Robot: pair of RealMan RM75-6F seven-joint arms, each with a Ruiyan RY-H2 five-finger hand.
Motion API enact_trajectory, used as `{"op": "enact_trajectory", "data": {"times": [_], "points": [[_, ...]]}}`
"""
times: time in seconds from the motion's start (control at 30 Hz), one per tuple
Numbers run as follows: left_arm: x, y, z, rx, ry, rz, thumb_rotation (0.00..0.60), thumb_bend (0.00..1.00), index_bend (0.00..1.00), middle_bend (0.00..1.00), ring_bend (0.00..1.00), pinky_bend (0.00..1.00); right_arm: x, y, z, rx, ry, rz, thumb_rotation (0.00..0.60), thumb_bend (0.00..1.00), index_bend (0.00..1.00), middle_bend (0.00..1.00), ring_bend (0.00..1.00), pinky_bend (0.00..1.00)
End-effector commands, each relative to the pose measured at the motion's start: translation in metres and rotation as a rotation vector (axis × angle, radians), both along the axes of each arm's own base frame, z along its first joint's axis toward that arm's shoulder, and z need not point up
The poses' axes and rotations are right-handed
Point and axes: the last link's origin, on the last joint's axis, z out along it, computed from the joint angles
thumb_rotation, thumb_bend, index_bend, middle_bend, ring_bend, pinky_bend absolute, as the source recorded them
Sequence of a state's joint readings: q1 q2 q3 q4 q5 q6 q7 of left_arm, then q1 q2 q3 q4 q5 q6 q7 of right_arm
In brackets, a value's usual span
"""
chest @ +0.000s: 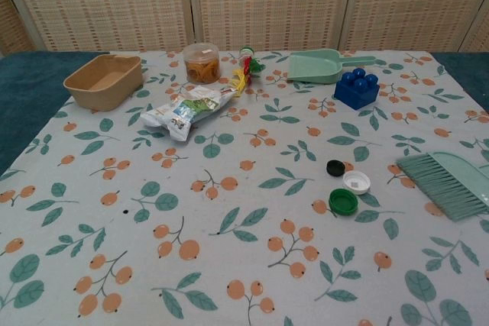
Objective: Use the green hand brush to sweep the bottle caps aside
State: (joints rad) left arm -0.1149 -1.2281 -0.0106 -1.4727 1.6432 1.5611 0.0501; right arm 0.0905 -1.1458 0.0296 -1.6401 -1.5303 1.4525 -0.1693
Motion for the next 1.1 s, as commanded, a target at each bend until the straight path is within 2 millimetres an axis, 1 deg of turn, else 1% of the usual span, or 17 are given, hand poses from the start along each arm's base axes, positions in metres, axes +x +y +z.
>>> {"op": "enact_trajectory", "data": {"times": [0.03,0.17,0.23,0.33,0.4,0.5,0.6,0.67,0.8,0.87,1.0,1.1], "points": [[0.001,0.000,-0.002,-0.008,-0.002,-0.004,0.576,0.38,0.00,0.00,0.00,0.07,0.000,0.000,0.002,-0.006,0.002,-0.002,0.600,0.20,0.00,0.00,0.00,0.00],[0.004,0.001,-0.006,-0.020,-0.007,-0.019,0.583,0.38,0.00,0.00,0.00,0.07,0.000,-0.001,0.001,0.001,0.000,0.005,0.600,0.20,0.00,0.00,0.00,0.00],[0.006,0.002,-0.006,-0.023,-0.016,-0.024,0.586,0.38,0.00,0.00,0.00,0.07,0.002,-0.006,0.001,0.015,0.018,0.023,0.600,0.20,0.00,0.00,0.00,0.00],[0.007,0.003,-0.005,-0.025,-0.023,-0.032,0.588,0.38,0.00,0.00,0.00,0.07,0.010,-0.021,0.006,0.047,0.094,0.066,0.600,0.20,0.02,0.00,0.00,0.00],[0.006,0.003,-0.005,-0.028,-0.024,-0.027,0.588,0.38,0.00,0.00,0.00,0.07,0.015,-0.034,0.007,0.079,0.173,0.094,0.600,0.20,0.04,0.00,0.00,0.00],[0.006,0.003,-0.005,-0.033,-0.029,-0.023,0.590,0.38,0.00,0.00,0.00,0.07,0.015,-0.048,0.004,0.140,0.263,0.101,0.600,0.20,0.07,0.04,0.00,0.00],[0.005,0.002,-0.005,-0.036,-0.027,-0.019,0.597,0.38,0.00,0.00,0.00,0.07,0.015,-0.061,-0.004,0.181,0.331,0.125,0.600,0.20,0.14,0.10,0.00,0.00],[0.004,0.002,-0.005,-0.039,-0.022,-0.014,0.594,0.38,0.00,0.00,0.00,0.07,0.013,-0.068,-0.012,0.199,0.334,0.142,0.600,0.20,0.19,0.16,0.00,0.00],[0.003,0.002,-0.005,-0.034,-0.015,-0.004,0.595,0.38,0.00,0.00,0.00,0.07,0.004,-0.080,-0.027,0.209,0.365,0.201,0.600,0.20,0.27,0.26,0.00,0.00],[0.003,0.002,-0.005,-0.032,-0.016,-0.002,0.596,0.38,0.00,0.00,0.00,0.07,-0.003,-0.083,-0.034,0.210,0.354,0.190,0.600,0.20,0.30,0.28,0.00,0.00],[0.002,0.002,-0.006,-0.049,-0.010,0.006,0.588,0.38,0.00,0.00,0.00,0.07,-0.019,-0.092,-0.051,0.220,0.291,0.153,0.600,0.20,0.30,0.28,0.00,0.00],[0.002,0.003,-0.007,-0.052,-0.009,0.009,0.589,0.38,0.00,0.00,0.00,0.07,-0.033,-0.100,-0.059,0.230,0.262,0.110,0.600,0.20,0.30,0.28,0.00,0.00]]}}
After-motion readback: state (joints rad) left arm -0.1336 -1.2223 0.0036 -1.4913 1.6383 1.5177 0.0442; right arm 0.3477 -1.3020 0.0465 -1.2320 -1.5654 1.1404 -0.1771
